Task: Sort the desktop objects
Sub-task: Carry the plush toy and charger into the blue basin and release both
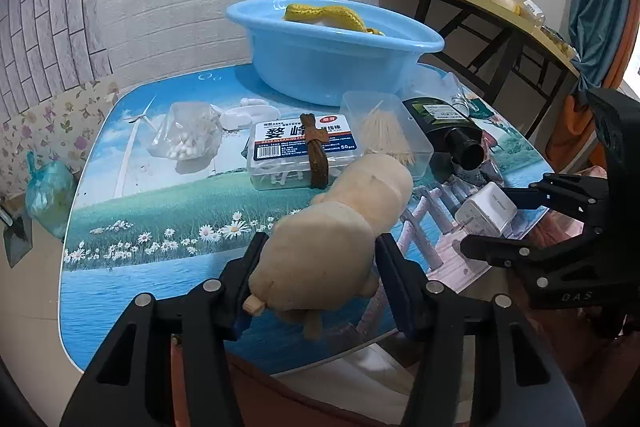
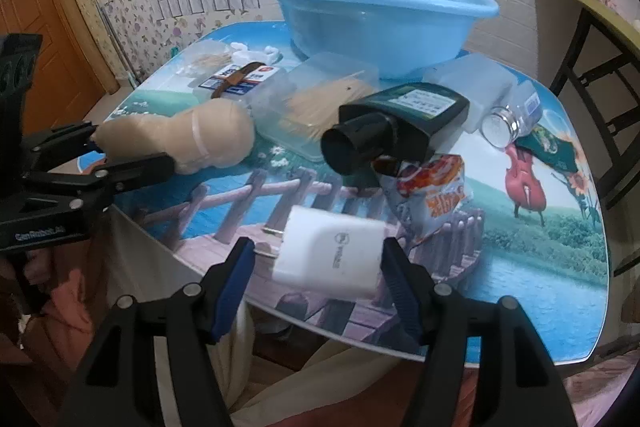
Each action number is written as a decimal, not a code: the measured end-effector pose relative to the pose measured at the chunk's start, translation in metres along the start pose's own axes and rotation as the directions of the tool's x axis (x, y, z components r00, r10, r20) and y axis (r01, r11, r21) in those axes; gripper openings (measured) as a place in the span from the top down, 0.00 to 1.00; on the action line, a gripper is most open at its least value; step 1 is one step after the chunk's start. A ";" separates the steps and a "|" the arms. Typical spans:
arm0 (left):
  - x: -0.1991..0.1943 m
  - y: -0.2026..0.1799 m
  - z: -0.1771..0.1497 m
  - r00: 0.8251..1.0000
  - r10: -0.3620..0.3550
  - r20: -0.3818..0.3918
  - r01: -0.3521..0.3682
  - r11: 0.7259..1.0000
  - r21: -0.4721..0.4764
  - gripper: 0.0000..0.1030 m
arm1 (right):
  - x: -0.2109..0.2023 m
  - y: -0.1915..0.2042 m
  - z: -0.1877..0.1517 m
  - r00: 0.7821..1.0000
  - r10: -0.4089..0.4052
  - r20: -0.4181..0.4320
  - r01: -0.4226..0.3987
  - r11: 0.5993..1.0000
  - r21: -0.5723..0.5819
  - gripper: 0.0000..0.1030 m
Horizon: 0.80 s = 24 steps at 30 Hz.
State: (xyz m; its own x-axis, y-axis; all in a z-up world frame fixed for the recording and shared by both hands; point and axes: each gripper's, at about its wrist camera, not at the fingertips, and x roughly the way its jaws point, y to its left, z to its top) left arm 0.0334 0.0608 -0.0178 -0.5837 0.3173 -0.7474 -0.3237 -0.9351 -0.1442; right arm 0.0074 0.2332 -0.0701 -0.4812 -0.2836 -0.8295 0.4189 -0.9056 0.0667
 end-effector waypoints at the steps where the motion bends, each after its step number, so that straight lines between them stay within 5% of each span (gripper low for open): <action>1: -0.002 0.000 0.000 1.000 -0.002 0.004 0.002 1.000 -0.003 0.52 | 0.000 -0.001 0.000 1.000 0.006 0.002 -0.006 1.000 -0.002 0.40; 11: -0.039 0.000 0.017 0.995 -0.014 0.100 0.014 1.000 -0.006 0.52 | -0.038 0.001 0.006 0.989 0.082 0.121 -0.079 0.996 -0.028 0.40; 24: -0.063 0.003 0.077 0.979 0.007 0.205 -0.007 1.000 -0.003 0.52 | -0.067 -0.026 0.054 0.972 0.053 0.230 -0.055 0.998 0.000 0.40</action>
State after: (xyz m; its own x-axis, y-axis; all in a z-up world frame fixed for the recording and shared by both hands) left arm 0.0119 0.0496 0.0789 -0.7262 0.3362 -0.5997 -0.3174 -0.9377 -0.1412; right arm -0.0127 0.2583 0.0139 -0.6224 -0.3965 -0.6748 0.4448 -0.8886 0.1119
